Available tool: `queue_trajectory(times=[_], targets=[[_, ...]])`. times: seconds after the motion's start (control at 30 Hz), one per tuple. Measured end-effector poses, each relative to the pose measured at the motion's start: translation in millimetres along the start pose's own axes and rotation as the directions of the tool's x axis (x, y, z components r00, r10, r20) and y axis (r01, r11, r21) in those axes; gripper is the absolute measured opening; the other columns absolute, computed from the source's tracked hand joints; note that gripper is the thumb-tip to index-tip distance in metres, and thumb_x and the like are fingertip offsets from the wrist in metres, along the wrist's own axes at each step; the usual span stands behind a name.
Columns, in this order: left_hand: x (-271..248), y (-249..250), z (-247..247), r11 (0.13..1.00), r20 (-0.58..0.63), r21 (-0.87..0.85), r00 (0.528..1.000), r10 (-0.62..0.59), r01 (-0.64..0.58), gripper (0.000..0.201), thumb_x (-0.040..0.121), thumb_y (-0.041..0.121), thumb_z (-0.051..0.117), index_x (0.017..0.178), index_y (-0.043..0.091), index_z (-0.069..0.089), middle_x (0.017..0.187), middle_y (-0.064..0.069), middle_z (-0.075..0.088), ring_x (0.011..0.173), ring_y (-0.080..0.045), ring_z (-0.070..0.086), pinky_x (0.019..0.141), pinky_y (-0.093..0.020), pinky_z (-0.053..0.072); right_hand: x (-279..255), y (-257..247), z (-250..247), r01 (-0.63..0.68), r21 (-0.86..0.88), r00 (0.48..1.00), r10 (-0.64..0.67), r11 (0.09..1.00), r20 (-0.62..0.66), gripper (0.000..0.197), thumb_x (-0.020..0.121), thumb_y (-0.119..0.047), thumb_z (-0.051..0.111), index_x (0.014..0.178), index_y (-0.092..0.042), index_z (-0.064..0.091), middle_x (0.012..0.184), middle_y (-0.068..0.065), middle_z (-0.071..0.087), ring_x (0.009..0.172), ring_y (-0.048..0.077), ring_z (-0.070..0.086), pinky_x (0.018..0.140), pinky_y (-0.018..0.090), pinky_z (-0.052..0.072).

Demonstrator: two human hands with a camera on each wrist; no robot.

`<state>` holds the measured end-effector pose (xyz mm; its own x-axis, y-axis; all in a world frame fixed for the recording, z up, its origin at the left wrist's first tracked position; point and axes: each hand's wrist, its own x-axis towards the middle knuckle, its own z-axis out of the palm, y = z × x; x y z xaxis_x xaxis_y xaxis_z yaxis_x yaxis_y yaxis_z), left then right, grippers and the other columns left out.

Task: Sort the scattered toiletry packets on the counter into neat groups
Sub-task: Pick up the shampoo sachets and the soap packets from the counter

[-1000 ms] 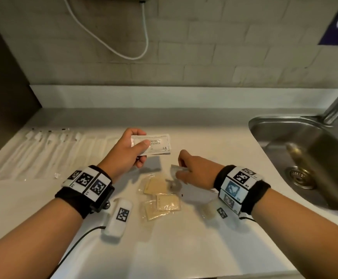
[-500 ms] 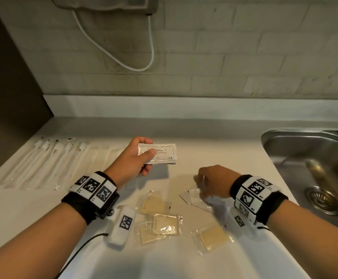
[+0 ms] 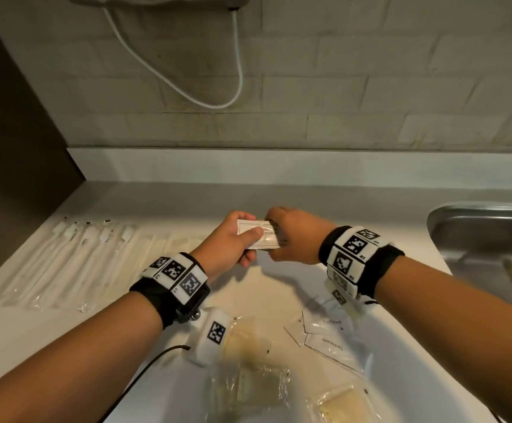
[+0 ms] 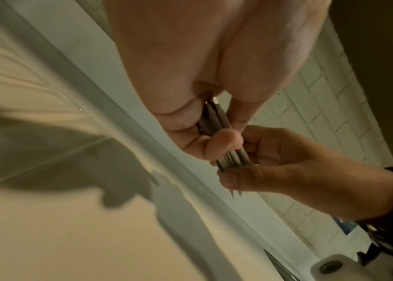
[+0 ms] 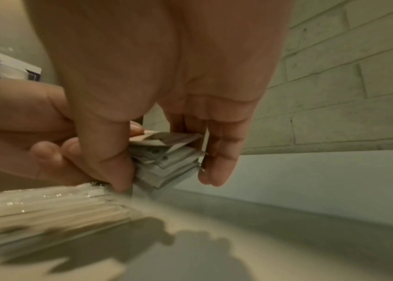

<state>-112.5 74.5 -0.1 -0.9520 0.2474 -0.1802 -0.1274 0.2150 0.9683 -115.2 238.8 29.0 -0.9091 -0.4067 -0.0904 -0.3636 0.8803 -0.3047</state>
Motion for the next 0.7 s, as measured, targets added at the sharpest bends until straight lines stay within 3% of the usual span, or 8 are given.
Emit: queue_trajectory(times=[0.1, 0.3, 0.43, 0.5, 0.57, 0.63, 0.7], targets=[[18, -1, 0, 0.997, -0.005, -0.034, 0.997, -0.073, 0.073, 0.025, 0.099, 0.012, 0.051, 0.122, 0.011, 0.041, 0.080, -0.011, 0.058, 0.045, -0.009, 0.050, 0.039, -0.020, 0.042, 18, 7, 0, 0.003, -0.041, 0.998, -0.001, 0.999, 0.059, 0.039, 0.076, -0.027, 0.071, 0.108, -0.012, 0.055, 0.099, 0.003, 0.056, 0.083, 0.024, 0.057, 0.068, 0.029, 0.043], [52, -5, 7, 0.958, 0.025, 0.008, 0.957, -0.288, 0.288, 0.030, 0.095, 0.011, 0.051, 0.121, 0.013, 0.037, 0.088, -0.014, 0.055, 0.052, -0.016, 0.052, 0.045, -0.028, 0.048, 43, 23, 13, -0.004, -0.163, 0.986, 0.030, 0.987, 0.163, 0.038, 0.078, -0.033, 0.070, 0.106, -0.012, 0.055, 0.100, 0.007, 0.060, 0.079, 0.025, 0.055, 0.066, 0.029, 0.041], [65, -11, 9, 0.935, 0.073, 0.242, 0.956, -0.284, 0.259, 0.042, 0.087, 0.007, 0.057, 0.121, 0.009, 0.032, 0.077, -0.015, 0.054, 0.052, -0.022, 0.047, 0.050, -0.033, 0.044, 52, 34, 19, -0.007, -0.180, 0.976, 0.046, 0.984, 0.211, 0.046, 0.078, -0.036, 0.072, 0.112, -0.011, 0.055, 0.105, 0.008, 0.060, 0.086, 0.026, 0.058, 0.067, 0.028, 0.040], [70, -11, 6, 0.900, 0.098, 0.392, 0.964, -0.247, 0.191, 0.051, 0.081, 0.008, 0.067, 0.121, 0.009, 0.034, 0.083, -0.016, 0.059, 0.053, -0.025, 0.051, 0.048, -0.033, 0.046, 57, 38, 21, -0.013, -0.189, 0.974, 0.055, 0.982, 0.219, 0.048, 0.077, -0.037, 0.072, 0.114, -0.011, 0.055, 0.106, 0.007, 0.060, 0.091, 0.026, 0.061, 0.069, 0.029, 0.043], [78, -9, 2, 0.813, 0.113, 0.571, 0.971, -0.212, 0.111, 0.062, 0.074, 0.019, 0.076, 0.123, 0.011, 0.039, 0.104, -0.016, 0.059, 0.066, -0.028, 0.061, 0.053, -0.034, 0.051, 61, 40, 25, -0.018, -0.203, 0.975, 0.062, 0.979, 0.214, 0.050, 0.077, -0.040, 0.072, 0.114, -0.012, 0.054, 0.107, 0.007, 0.060, 0.095, 0.028, 0.062, 0.072, 0.030, 0.047], [85, -7, -2, 0.649, 0.127, 0.761, 0.973, -0.193, 0.030, 0.070, 0.071, 0.035, 0.077, 0.128, 0.015, 0.041, 0.121, -0.013, 0.053, 0.091, -0.028, 0.063, 0.073, -0.035, 0.053, 64, 41, 27, -0.021, -0.218, 0.978, 0.066, 0.976, 0.198, 0.052, 0.077, -0.042, 0.070, 0.117, -0.014, 0.054, 0.110, 0.005, 0.060, 0.098, 0.027, 0.062, 0.073, 0.029, 0.045], [88, -4, -4, 0.511, 0.142, 0.859, 0.973, -0.183, -0.029, 0.072, 0.073, 0.045, 0.075, 0.131, 0.017, 0.042, 0.125, -0.011, 0.046, 0.102, -0.029, 0.059, 0.086, -0.035, 0.049, 65, 44, 28, -0.014, -0.247, 0.983, 0.059, 0.969, 0.174, 0.053, 0.077, -0.045, 0.068, 0.120, -0.017, 0.053, 0.113, 0.003, 0.060, 0.101, 0.026, 0.060, 0.072, 0.029, 0.041]])
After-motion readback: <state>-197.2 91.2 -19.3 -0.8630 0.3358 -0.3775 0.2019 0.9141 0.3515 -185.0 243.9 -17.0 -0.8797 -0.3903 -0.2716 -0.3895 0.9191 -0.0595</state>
